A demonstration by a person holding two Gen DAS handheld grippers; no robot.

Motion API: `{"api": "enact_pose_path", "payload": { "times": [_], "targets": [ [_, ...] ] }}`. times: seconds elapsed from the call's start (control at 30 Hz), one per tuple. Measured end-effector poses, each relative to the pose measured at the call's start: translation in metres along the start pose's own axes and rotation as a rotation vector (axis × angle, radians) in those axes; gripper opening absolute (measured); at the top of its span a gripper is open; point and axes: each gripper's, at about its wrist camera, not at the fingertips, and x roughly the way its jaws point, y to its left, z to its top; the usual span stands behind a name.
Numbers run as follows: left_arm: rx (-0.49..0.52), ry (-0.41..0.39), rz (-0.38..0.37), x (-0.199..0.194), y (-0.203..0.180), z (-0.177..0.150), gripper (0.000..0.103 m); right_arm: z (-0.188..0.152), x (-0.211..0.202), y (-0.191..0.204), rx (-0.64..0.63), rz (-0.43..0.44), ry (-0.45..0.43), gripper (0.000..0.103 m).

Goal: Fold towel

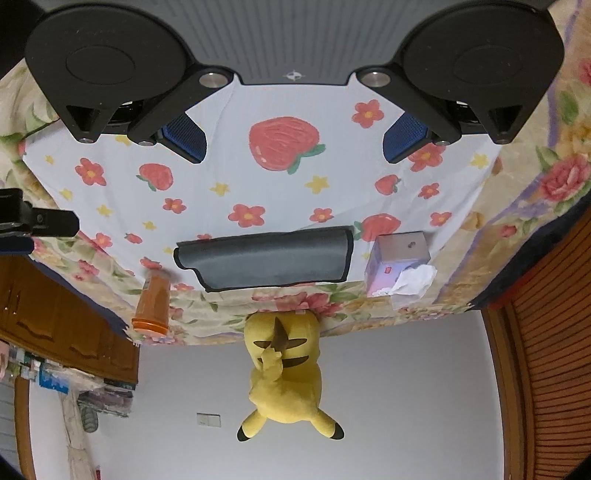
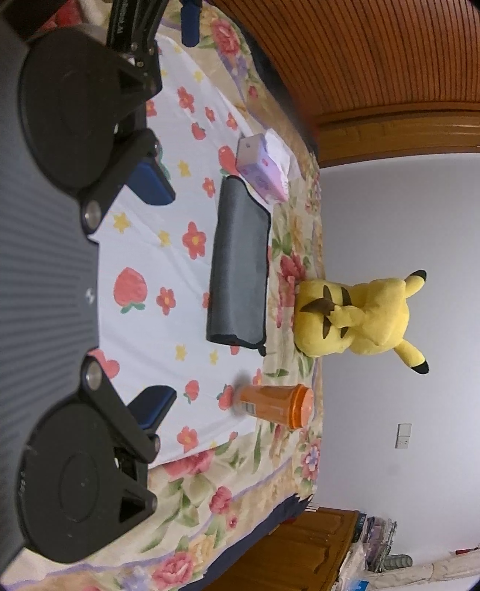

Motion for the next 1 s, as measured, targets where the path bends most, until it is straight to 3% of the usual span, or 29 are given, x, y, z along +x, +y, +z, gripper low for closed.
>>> {"api": "enact_pose_path", "payload": {
  "times": [0.47, 1.0],
  "targets": [
    [0.018, -0.032, 0.013, 0.003, 0.000, -0.001, 0.103, -0.008, 0.010, 0.003, -0.016, -0.035, 0.029, 0.103],
    [0.021, -0.152, 0.030, -0.014, -0.001, 0.003, 0.103, -0.005, 0.002, -0.006, 0.032, -0.054, -0.039, 0.103]
  ]
}}
